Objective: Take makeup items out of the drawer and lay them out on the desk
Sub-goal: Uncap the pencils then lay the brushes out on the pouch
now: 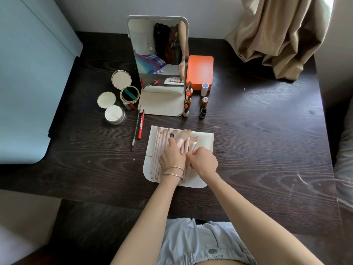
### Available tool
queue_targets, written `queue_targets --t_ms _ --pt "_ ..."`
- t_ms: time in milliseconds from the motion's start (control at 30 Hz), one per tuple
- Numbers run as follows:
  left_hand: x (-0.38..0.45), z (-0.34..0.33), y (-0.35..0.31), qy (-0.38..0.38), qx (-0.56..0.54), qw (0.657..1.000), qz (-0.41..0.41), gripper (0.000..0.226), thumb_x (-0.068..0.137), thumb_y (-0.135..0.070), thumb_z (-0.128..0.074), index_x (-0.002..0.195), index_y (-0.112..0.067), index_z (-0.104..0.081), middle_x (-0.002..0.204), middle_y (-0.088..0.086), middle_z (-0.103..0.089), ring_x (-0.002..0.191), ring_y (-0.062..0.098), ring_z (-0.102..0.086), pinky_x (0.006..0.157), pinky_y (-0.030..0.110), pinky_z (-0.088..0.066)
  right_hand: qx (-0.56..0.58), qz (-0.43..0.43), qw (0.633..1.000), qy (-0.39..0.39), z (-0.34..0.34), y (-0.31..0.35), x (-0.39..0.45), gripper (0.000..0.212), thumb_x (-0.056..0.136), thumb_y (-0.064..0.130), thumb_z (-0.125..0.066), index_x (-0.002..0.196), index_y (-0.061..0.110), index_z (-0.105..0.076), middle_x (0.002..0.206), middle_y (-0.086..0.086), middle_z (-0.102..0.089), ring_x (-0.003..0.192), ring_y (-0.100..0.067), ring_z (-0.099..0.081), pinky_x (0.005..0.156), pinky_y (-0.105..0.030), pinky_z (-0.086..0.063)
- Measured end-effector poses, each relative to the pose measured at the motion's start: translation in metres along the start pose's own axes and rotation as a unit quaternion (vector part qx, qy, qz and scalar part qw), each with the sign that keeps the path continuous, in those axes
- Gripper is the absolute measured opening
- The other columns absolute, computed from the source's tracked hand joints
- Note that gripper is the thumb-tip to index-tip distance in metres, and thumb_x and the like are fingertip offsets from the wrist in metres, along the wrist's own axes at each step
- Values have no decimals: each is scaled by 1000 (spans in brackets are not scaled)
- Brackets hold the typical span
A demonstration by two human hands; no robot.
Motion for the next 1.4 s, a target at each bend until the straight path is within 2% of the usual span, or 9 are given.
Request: queue_targets --t_ms 333,533,733,867,933,1000,1100,1233,1400 --pt "6 5 0 -5 -39 997 62 37 80 -25 -67 109 -15 -46 94 5 -69 89 28 -65 68 34 -46 66 -7 998 -18 13 -3 -5 35 77 32 -49 53 12 -65 60 -3 -68 67 -23 -65 70 -33 -53" --pt "12 18 0 -54 -38 997 44 27 90 -14 -53 116 -11 -47 99 12 -66 92 32 -64 69 34 -47 114 3 993 -5 15 -2 -5 29 86 29 -50 57 22 -54 65 -1 -71 73 -21 -67 75 -34 -53" --pt "1 10 -6 -4 -160 987 -1 24 88 -13 -55 112 -8 -51 102 8 -60 91 23 -60 71 29 -46 157 15 987 -11 15 -12 -5 24 90 40 -48 88 18 -58 77 0 -69 73 -20 -66 75 -36 -52" --pt "-17 -7 -13 41 -237 971 -13 20 87 -10 -57 107 -11 -60 107 9 -56 92 22 -62 77 34 -54 301 52 949 79 23 -14 -12 22 90 33 -59 98 13 -63 86 2 -65 65 -6 -61 57 -18 -47" --pt "-23 -13 -14 64 -268 961 -8 22 86 -10 -60 108 -12 -62 105 9 -62 92 21 -66 78 32 -56 324 31 942 88 27 -21 -11 22 87 31 -64 95 11 -64 79 3 -63 65 -5 -58 57 -18 -43" --pt "-27 -17 -13 91 -280 955 -9 21 85 -8 -62 105 -10 -65 99 7 -67 91 17 -66 80 29 -55 330 8 940 87 29 -30 -8 19 84 29 -68 74 14 -62 60 9 -56 57 -4 -50 53 -17 -39" --pt "-28 -16 -9 90 -252 963 -19 19 87 -5 -57 100 -12 -69 91 2 -68 88 13 -63 81 28 -54 288 9 956 53 27 -38 -4 32 81 26 -70 56 19 -51 47 14 -49 55 -8 -46 55 -21 -40" --pt "-22 -12 4 36 -133 989 -50 22 90 -9 -53 102 -17 -70 101 0 -65 90 14 -61 74 23 -49 221 3 975 19 25 -41 -3 19 79 29 -72 69 17 -61 62 7 -62 67 -13 -64 76 -37 -57" --pt "-17 -10 12 49 -30 994 -97 17 90 -19 -58 103 -21 -70 108 0 -61 91 18 -61 73 27 -51 143 12 990 -1 25 -41 -2 30 75 37 -75 87 14 -61 72 7 -66 79 -15 -68 79 -36 -53"
Point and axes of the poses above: each hand's wrist, its own x-axis towards the middle knuckle, its own z-axis out of the back of the hand, y = z × x, the point moved 2 cm from there along x, towards the middle knuckle
